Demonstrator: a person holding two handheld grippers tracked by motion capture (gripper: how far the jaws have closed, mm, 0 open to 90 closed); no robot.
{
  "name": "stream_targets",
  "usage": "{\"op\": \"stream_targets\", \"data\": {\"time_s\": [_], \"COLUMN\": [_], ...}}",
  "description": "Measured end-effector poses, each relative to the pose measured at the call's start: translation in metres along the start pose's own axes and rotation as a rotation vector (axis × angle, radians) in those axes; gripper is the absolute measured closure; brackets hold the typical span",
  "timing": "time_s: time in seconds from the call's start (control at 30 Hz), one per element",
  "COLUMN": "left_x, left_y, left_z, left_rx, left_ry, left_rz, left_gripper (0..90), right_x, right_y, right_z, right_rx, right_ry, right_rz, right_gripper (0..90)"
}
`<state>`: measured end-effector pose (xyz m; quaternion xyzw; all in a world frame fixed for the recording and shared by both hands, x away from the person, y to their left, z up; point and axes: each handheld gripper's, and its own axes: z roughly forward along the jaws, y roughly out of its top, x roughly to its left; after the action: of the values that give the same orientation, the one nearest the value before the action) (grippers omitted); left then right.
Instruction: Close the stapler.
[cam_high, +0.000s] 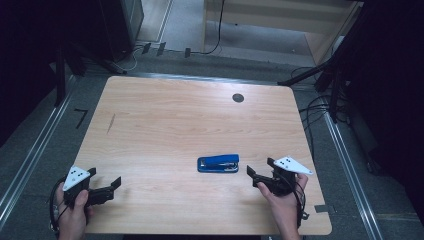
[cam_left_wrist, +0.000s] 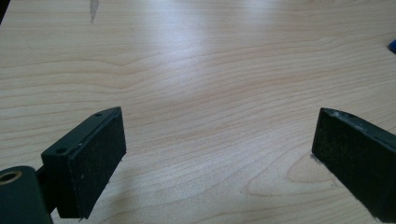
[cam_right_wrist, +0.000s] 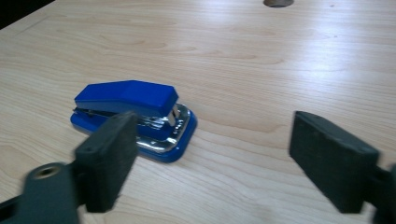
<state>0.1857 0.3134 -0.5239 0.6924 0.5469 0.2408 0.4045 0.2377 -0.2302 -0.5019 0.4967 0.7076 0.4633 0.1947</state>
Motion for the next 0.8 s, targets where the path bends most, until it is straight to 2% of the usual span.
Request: {"op": "stream_targets", "data": {"time_s": [0.1,0.17,0.23,0.43,0.8], "left_x": [0.000,0.000,0.001,0.000,0.000], "left_y": [0.000,0.000,0.000,0.000,0.000], "left_z": [0.000,0.000,0.000,0.000,0.000], "left_rx": [0.002,0.000,0.000,0.000,-0.001], "left_ry": [0.000,0.000,-0.002,0.001,0.002], "left_rz": [0.004,-0.001,-0.003,-0.002,-0.001], "left_gripper": [3.3,3.3,3.3,3.3,3.3], "right_x": [-0.006,-0.009,-0.012,-0.023,-0.043], "right_y": [-0.001,-0.003,-0.004,-0.008,-0.019], "right_z": [-0.006,-0.009,-0.013,-0.022,-0.040], "right_rx": [0.001,0.001,0.000,0.001,0.001], "right_ry": [0.011,0.016,0.021,-0.003,-0.034], "right_rz": [0.010,-0.001,-0.001,0.021,0.032], "right_gripper": [2.3,0.0,0.0,0.0,0.0]}}
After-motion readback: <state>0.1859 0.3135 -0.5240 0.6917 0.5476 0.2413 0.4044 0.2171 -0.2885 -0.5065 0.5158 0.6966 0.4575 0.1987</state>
